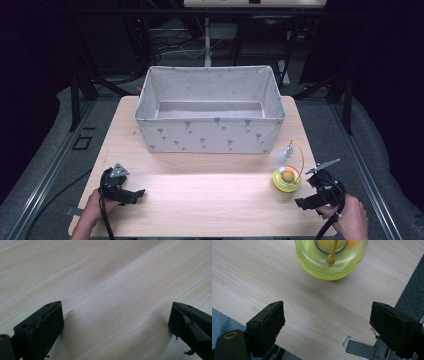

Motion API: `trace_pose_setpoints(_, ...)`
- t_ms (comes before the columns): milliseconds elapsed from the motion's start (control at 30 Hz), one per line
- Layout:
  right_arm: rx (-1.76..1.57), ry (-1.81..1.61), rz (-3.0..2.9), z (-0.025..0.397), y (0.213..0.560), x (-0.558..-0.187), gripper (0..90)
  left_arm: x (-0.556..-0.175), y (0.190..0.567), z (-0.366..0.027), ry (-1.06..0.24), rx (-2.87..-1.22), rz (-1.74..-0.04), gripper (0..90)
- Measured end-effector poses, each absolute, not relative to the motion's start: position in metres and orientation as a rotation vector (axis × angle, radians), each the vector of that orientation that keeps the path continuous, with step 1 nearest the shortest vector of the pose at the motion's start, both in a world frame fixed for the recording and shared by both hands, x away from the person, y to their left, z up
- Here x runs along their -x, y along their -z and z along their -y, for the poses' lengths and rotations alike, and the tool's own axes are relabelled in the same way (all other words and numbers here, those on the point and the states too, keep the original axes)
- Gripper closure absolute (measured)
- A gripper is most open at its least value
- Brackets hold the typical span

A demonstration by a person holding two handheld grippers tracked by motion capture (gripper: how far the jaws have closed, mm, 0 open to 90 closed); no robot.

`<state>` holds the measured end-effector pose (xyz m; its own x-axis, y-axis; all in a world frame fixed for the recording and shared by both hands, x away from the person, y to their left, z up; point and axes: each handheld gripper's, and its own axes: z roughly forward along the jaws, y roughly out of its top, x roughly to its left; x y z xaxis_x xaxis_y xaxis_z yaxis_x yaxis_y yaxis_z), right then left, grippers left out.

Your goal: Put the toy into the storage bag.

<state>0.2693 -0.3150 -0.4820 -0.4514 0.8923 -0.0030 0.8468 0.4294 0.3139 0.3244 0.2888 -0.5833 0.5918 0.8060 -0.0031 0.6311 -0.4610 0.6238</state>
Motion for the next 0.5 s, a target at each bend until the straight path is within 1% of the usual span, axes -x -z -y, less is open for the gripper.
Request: trace_pose_setpoints(500, -1.531, -0.442, -2.53, 0.3098, 0.4769, -0.2689, 12.3, -0.3243, 0.5835, -0.289, -0.398, -2.24, -1.133, 0.0)
